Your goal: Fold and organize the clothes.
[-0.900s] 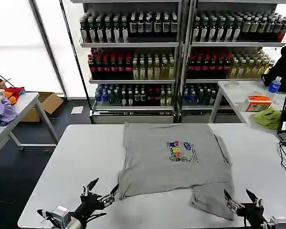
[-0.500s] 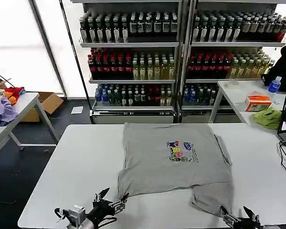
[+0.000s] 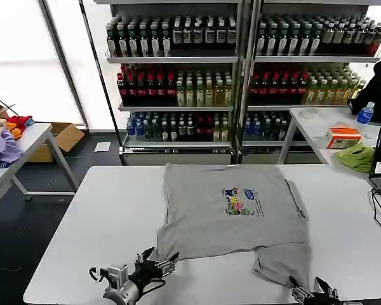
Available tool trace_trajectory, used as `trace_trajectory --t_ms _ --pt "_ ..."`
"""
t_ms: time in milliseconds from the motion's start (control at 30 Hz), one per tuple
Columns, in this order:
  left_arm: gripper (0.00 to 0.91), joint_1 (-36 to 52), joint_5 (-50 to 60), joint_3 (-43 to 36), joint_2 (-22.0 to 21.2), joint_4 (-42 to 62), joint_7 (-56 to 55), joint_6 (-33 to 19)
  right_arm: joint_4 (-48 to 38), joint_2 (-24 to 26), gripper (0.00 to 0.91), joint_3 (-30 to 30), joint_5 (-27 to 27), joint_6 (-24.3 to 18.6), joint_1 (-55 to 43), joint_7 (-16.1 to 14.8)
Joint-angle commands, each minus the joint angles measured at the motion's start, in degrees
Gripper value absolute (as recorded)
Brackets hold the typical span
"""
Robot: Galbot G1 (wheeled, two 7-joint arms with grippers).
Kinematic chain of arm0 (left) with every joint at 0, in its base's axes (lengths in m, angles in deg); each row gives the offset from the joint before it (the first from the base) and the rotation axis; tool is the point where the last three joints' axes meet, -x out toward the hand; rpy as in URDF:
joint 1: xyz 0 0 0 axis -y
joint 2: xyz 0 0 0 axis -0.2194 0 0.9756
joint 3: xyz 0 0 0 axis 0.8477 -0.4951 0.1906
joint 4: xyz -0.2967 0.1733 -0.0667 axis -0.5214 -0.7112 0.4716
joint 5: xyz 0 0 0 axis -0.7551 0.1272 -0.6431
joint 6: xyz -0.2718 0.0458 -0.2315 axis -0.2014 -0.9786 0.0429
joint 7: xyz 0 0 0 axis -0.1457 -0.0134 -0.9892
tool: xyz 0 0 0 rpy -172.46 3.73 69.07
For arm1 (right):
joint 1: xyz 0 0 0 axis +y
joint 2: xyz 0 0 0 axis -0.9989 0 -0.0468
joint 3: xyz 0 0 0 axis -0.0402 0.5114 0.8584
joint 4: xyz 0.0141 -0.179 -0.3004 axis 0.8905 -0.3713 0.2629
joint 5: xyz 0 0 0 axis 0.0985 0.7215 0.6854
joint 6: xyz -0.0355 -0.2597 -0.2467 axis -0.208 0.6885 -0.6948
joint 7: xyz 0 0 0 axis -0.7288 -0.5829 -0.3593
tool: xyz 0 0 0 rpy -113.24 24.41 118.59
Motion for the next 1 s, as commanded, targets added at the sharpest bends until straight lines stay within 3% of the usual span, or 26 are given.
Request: trace_trajectory --t_ms 33,533,767,1000 --pt "0.01 -0.29 -0.08 -1.35 -0.58 1.56 -0.21 0.54 -0.38 -0.13 0.0 0.84 0.34 0.62 0.12 0.17" --pt "0.01 -1.33 3.02 -0.47 -3.65 2.84 -2.97 -3.29 -0.77 0.19 0.0 1.33 -1.63 -0.91 -0.66 -0.07" --pt "0.01 -2.86 4.89 -0.43 -4.41 1.13 -3.15 -4.29 -0.47 0.79 0.0 1.75 -4.49 -5.4 -1.48 -2.33" --pt "0.01 -4.19 5.98 0.7 -4.88 -1.86 -3.8 -5.47 1.56 1.34 0.0 1.64 -9.24 -7.25 -2.13 -3.7"
